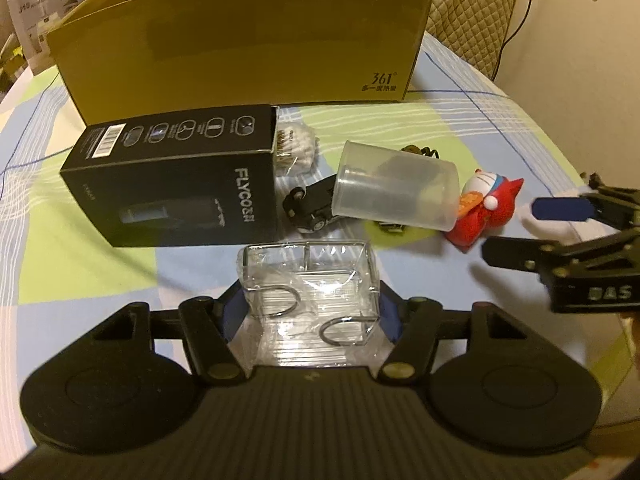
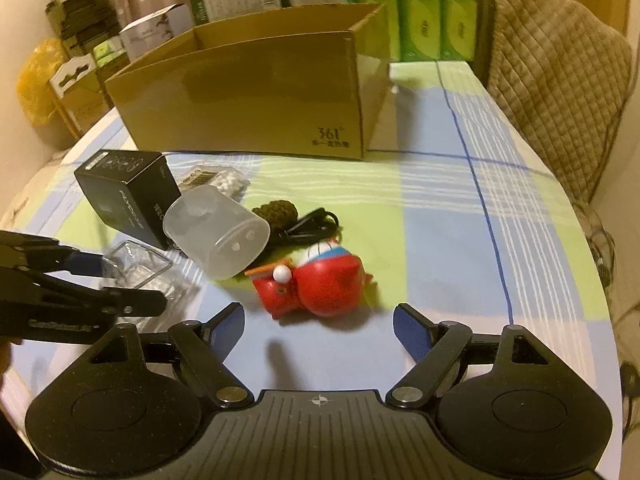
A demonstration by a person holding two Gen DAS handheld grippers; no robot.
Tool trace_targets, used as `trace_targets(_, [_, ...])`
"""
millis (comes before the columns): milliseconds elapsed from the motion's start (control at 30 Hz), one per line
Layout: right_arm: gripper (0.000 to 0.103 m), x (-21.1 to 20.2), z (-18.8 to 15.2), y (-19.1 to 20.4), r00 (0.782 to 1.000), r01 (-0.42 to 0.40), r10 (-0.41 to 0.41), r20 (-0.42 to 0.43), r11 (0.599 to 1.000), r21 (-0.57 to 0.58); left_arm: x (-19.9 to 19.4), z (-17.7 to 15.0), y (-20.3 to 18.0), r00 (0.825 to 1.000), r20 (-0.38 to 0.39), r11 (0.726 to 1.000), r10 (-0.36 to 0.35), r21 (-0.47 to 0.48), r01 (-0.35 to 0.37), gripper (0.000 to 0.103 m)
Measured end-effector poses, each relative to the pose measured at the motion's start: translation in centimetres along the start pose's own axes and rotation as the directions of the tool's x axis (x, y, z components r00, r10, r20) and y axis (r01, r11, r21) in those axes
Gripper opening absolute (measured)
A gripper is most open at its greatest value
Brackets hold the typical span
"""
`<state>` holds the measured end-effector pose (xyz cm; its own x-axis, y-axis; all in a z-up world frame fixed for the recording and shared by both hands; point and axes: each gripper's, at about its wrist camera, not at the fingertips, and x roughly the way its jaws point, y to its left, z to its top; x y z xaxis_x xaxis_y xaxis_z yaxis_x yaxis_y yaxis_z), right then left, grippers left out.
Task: Organize objects
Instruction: 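Grasp the clear plastic tray with the left gripper while the right gripper grasps the red toy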
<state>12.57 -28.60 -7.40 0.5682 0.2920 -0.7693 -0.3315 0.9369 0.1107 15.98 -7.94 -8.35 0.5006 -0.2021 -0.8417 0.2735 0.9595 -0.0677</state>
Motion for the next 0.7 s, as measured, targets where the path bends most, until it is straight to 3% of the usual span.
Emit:
trace_targets(467, [0.079, 2.8, 0.6, 1.5, 0.999, 0.045, -0.042, 0.019, 0.981, -0.19, -0.8, 0.1, 1.1, 0.999, 0.016, 0.998, -0.031, -0.051, 0.032, 0.061])
trace_targets(600, [0.068, 3.0, 0.8, 1.8, 0.999, 0.047, -0.044, 0.021, 0.98, -0.191, -0.7, 0.0, 1.3, 0.999, 0.016, 0.998, -0.033, -0.055, 0.034, 0.061])
trace_targets(700, [0.066, 2.9, 0.8, 2.0, 0.998, 0.053, -0.049, 0.025, 0.981, -0.187, -0.7, 0.0, 1.3, 0.999, 0.014, 0.998, -0.032, -0.06, 0.032, 0.061])
